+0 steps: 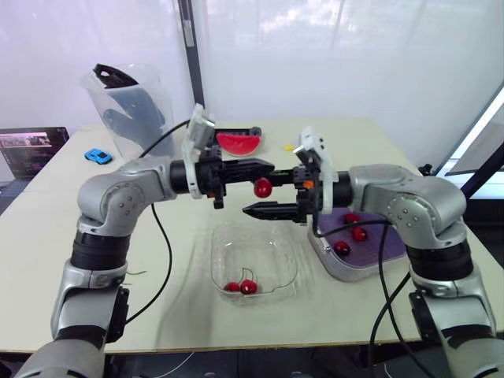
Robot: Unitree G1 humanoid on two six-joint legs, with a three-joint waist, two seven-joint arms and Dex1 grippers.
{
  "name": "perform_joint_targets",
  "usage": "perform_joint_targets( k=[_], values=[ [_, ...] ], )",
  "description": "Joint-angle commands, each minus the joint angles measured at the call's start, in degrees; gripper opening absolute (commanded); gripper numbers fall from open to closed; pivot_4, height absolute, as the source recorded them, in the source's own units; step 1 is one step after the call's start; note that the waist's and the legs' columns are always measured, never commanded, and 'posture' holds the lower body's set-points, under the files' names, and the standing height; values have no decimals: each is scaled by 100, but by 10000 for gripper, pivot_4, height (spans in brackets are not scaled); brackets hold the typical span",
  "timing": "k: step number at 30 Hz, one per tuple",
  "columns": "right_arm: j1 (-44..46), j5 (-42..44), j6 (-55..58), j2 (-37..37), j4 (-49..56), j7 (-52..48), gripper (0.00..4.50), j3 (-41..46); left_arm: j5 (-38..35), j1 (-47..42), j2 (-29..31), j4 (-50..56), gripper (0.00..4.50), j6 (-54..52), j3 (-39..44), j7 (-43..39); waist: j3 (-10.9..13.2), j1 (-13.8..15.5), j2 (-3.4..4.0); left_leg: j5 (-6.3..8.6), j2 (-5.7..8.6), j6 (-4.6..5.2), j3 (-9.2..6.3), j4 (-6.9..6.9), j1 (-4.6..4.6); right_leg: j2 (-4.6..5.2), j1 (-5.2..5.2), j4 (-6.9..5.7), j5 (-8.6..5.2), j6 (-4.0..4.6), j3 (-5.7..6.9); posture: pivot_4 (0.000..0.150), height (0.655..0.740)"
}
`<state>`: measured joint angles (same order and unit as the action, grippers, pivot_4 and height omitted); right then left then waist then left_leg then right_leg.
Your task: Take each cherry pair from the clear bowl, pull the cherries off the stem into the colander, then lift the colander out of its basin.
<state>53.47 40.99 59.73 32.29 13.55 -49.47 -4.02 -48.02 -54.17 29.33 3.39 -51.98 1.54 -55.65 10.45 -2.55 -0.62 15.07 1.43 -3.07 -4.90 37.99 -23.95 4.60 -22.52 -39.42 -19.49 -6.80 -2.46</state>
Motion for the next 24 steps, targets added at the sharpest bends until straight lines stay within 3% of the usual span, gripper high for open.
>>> perform_joint_targets(
  k=[1, 3, 6, 16, 20, 24],
  values=[
    [144, -17, -83, -64, 88, 114, 42046, 62, -4, -83, 19, 139, 0, 53, 79, 12, 0, 0, 0, 0, 0, 0, 0, 0, 0, 0, 0, 0, 0, 0, 0, 1500, 7400],
    [111, -49, -105, -61, 92, 135, 36237, 26, 4, -88, 7, 135, 0, 66, 87, 28, 0, 0, 0, 0, 0, 0, 0, 0, 0, 0, 0, 0, 0, 0, 0, 1500, 7400],
    [87, -90, -156, -16, 133, 127, 22439, -13, -5, -89, 7, 137, 0, 60, 96, 48, 0, 0, 0, 1, 0, 2, 0, 0, 0, 0, 0, 0, 0, 0, 0, 1500, 7400],
    [34, -127, -242, 105, 116, 14, 22439, -25, 34, -110, 33, 98, 0, 56, 63, 36, 0, -1, 0, 4, 0, 7, 0, 0, 0, 0, 0, 0, 0, 0, 0, 1500, 7400],
    [-3, -183, -298, 135, 126, 6, 11227, -53, 42, -127, 16, 85, 0, 55, 72, 47, 0, 0, 0, 4, 0, 7, 0, 0, 0, 0, 0, 0, 0, 0, 0, 1500, 7400],
    [-52, -152, -295, 176, 189, 7, 11227, -16, 56, -141, 2, 83, 0, 65, 89, 70, 0, 0, 0, 4, 0, 8, 0, 0, 0, 0, 0, 0, 0, 0, 0, 1500, 7400]
  ],
)
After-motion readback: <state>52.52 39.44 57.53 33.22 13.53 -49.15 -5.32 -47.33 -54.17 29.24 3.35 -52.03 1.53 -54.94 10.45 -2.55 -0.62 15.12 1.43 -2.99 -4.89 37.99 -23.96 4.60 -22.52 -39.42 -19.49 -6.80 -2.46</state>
